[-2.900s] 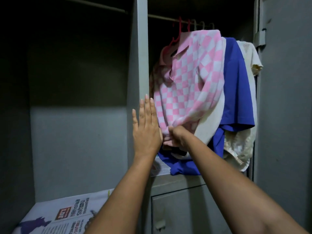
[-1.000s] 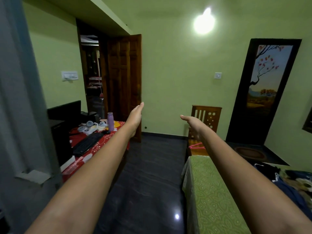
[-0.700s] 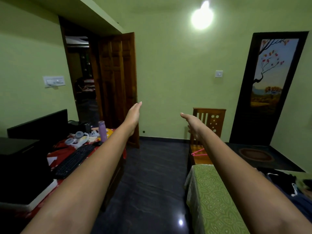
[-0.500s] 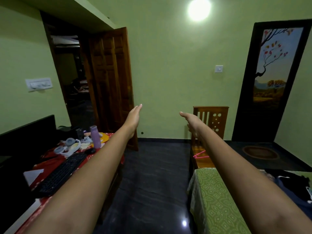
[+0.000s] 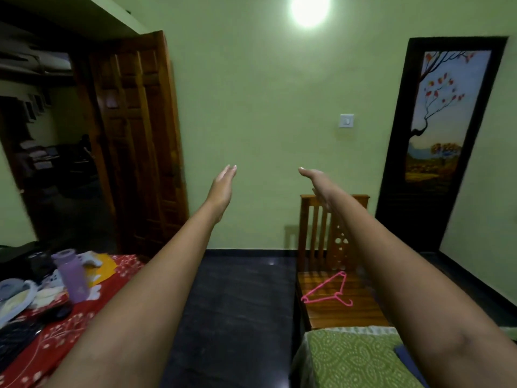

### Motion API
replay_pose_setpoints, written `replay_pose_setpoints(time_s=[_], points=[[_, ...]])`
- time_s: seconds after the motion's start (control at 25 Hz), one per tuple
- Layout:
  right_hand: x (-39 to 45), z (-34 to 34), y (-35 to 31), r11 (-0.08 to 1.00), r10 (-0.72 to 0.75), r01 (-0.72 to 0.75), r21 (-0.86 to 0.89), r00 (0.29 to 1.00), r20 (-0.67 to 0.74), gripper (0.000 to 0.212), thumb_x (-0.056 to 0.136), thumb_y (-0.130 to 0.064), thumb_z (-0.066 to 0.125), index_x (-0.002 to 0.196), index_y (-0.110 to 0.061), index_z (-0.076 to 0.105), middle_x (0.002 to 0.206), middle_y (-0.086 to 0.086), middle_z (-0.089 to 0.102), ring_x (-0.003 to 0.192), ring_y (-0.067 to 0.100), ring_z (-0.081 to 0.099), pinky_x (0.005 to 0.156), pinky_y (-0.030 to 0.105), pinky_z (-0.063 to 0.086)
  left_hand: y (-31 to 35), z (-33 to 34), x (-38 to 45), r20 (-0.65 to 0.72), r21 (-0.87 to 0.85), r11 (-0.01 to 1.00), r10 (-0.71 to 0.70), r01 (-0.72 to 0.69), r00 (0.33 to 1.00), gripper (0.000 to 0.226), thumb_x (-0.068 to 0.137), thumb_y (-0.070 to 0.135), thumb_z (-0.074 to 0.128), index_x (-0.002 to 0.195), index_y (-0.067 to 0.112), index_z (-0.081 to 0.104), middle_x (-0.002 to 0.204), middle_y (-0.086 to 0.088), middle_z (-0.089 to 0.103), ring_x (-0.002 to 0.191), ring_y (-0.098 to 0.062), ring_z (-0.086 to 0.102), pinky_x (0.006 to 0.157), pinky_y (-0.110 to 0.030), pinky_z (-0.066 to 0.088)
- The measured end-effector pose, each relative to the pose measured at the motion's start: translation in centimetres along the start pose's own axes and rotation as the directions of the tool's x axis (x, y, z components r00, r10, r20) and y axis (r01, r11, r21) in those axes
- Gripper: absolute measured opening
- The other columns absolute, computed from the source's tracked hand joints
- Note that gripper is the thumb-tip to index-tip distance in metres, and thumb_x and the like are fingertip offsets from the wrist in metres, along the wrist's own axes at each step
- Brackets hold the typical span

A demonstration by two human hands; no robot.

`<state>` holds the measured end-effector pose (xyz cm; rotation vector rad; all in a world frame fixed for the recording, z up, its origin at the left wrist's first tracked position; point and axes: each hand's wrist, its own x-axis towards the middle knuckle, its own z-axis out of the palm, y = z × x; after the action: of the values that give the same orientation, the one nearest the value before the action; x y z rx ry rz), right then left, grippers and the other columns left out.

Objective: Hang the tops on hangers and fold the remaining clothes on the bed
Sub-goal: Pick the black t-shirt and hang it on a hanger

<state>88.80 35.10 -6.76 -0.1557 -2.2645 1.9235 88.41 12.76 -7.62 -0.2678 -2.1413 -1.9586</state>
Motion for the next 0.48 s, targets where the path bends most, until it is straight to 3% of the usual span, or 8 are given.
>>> replay_pose_setpoints(time_s=[0.12, 0.28, 0.36, 0.48], points=[[4.4, -4.6, 1.9, 0.998, 0.032, -0.035, -0.046, 0.998, -0.06, 0.069, 0.091, -0.051, 0.051, 0.148, -0.017, 0.03, 0.156, 0.005, 0.026, 0.142, 0.03, 0.025, 0.112, 0.046, 0.02, -1.2, 6.5, 5.9, 0.065, -0.049, 0.999, 0.017, -0.014, 0.998, 0.052, 0.102, 0.035, 0.037, 0.149, 0.013, 0.03, 0.155, 0.001, 0.029, 0.143, -0.014, 0.025, 0.115, -0.033, 0.021], [8.4, -13.0, 4.5, 0.997, 0.076, -0.077, 0.009, 0.957, -0.278, 0.07, 0.092, -0.048, 0.053, 0.15, -0.018, 0.026, 0.157, 0.006, 0.023, 0.143, 0.03, 0.022, 0.115, 0.047, 0.021, -2.9, 17.6, 12.4, 0.247, -0.072, 0.997, 0.028, -0.011, 0.969, 0.051, 0.102, 0.034, 0.036, 0.148, 0.013, 0.031, 0.154, -0.001, 0.031, 0.142, -0.017, 0.027, 0.114, -0.031, 0.02], [9.6, -17.6, 5.7, 0.995, 0.096, -0.081, 0.052, 0.9, -0.425, 0.071, 0.092, -0.048, 0.053, 0.151, -0.019, 0.024, 0.158, 0.004, 0.021, 0.143, 0.026, 0.024, 0.114, 0.042, 0.021, -3.8, 23.8, 15.6, 0.36, -0.103, 0.994, 0.058, -0.022, 0.931, 0.05, 0.102, 0.032, 0.036, 0.148, 0.012, 0.031, 0.154, -0.003, 0.031, 0.142, -0.017, 0.027, 0.114, -0.03, 0.019], [9.3, -23.9, 7.1, 0.989, 0.144, -0.104, 0.101, 0.77, -0.621, 0.065, 0.093, -0.046, 0.053, 0.147, -0.018, 0.031, 0.156, 0.002, 0.026, 0.125, 0.017, 0.044, 0.113, 0.039, 0.024, -4.3, 33.3, 18.1, 0.55, -0.145, 0.989, 0.087, -0.008, 0.83, 0.051, 0.103, 0.032, 0.036, 0.149, 0.01, 0.03, 0.154, -0.004, 0.03, 0.142, -0.018, 0.026, 0.114, -0.028, 0.018]])
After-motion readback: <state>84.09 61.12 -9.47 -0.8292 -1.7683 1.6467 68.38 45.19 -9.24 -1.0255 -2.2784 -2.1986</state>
